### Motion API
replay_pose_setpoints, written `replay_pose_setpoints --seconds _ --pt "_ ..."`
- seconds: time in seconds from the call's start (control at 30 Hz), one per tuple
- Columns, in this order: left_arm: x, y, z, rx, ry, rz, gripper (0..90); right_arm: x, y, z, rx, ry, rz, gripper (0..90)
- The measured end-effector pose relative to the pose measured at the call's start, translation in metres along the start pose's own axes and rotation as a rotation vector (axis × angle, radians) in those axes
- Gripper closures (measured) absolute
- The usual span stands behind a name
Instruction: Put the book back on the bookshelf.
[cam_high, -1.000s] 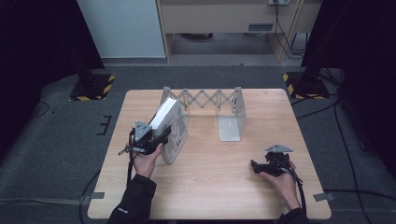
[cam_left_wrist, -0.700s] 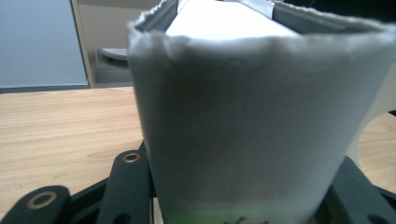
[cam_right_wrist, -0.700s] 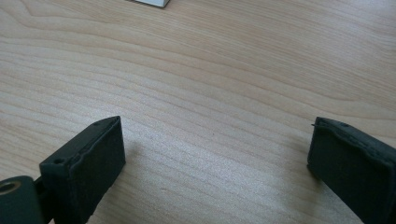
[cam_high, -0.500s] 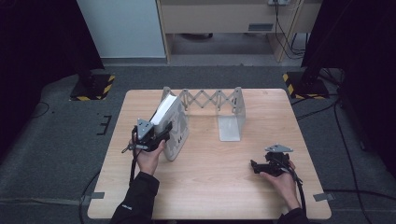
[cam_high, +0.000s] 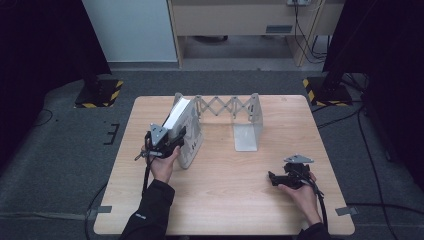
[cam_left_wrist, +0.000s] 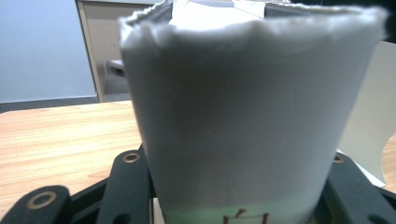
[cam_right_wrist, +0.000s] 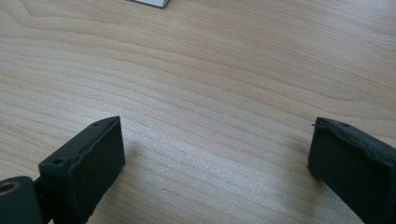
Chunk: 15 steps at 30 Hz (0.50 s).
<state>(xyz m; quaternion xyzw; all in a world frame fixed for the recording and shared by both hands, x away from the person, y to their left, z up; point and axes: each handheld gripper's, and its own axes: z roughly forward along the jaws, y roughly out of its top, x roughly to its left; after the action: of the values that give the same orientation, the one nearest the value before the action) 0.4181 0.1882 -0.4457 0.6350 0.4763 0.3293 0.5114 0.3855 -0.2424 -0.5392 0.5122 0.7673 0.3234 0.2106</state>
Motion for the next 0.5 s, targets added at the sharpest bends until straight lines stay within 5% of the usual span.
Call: replay_pose_setpoints --seconds 0.5 --pt "0.0003 -0.0001 0.0073 -0.023 0.041 0.03 50.3 0.0 0.0001 0.0001 0.001 0.0 0.0 4.0"
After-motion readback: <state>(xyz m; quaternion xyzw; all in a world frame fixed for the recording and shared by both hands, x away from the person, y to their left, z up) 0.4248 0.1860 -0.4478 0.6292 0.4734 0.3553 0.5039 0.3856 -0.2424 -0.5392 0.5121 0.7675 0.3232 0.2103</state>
